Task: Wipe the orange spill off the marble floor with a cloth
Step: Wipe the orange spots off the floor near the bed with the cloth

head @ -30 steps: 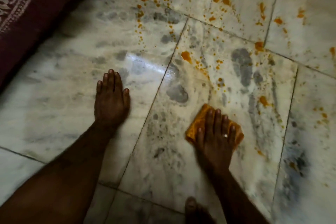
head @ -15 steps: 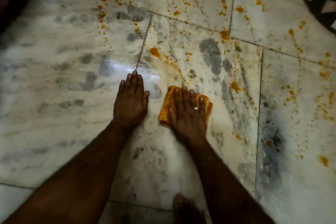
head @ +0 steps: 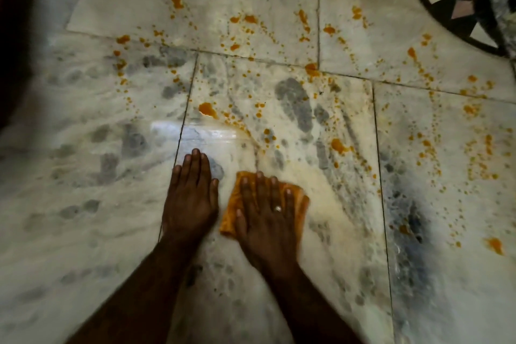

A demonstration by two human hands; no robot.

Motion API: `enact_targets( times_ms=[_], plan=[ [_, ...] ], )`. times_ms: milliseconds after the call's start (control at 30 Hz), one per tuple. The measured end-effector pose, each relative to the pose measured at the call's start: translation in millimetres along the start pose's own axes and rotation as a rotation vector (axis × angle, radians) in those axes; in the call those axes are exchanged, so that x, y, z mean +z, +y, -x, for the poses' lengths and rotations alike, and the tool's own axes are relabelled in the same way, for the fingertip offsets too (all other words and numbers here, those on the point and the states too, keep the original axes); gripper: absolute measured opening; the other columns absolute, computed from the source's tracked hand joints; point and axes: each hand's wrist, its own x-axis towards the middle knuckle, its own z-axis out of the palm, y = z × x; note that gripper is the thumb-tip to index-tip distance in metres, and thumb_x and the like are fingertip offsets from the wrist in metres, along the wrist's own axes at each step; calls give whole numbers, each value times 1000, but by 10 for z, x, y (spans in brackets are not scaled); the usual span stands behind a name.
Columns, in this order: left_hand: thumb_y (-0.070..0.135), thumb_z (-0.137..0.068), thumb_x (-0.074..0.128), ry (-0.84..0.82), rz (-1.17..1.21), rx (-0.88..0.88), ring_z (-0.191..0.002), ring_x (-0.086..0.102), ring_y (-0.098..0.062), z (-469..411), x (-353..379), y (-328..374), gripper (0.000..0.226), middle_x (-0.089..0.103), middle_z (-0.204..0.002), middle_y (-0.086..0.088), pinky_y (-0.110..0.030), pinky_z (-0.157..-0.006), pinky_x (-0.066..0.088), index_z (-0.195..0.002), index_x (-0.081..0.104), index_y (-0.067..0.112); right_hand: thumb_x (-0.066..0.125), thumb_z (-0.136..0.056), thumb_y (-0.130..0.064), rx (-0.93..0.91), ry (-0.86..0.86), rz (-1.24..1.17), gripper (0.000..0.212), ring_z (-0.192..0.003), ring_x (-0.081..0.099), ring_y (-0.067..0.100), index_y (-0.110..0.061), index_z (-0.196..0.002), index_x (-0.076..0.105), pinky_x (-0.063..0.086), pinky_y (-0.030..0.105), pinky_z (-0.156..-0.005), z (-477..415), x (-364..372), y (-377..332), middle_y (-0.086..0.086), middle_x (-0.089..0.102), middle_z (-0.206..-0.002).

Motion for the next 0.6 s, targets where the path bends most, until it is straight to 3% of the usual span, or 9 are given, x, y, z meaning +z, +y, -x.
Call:
enact_targets(
  times_ms=[133,267,400,500,600],
  plan=[
    [29,-103,32,34,-4,2,-148,34,-33,0,-16,2,58,33,-160,-21,-47,-123,23,-152,36,-2,39,-102,-46,-22,7,-4,64,-154,26,30,-25,-162,26,15,57,-125,-760,49,196,7,27,-168],
    [30,-101,30,3,4,-29,-148,34,-34,10,-36,35,60,32,-160,-20,-46,-123,21,-152,36,-2,30,-103,-47,176,-7,55,64,-151,34,32,-22,-162,27,20,58,-123,-936,-9,869,8,31,-166],
    [33,-101,27,-49,-17,-85,-148,32,-36,-4,-4,76,63,30,-161,-22,-51,-122,22,-152,33,-3,23,-103,-47,409,-15,89,65,-151,32,36,-18,-162,27,20,58,-123,-448,-135,1468,12,31,-166],
    [40,-101,26,-58,26,-142,-149,30,-38,-3,35,374,69,28,-160,-25,-51,-122,19,-153,30,-5,28,-103,-44,561,6,80,64,-150,33,37,-16,-161,27,22,59,-122,88,-144,1414,13,32,-165],
    [40,-102,29,-53,57,83,-150,30,-35,97,130,807,67,29,-161,-22,-48,-123,20,-152,33,-4,35,-101,-42,571,24,69,66,-147,37,39,-14,-161,29,25,61,-120,415,-109,986,16,34,-164]
  ],
)
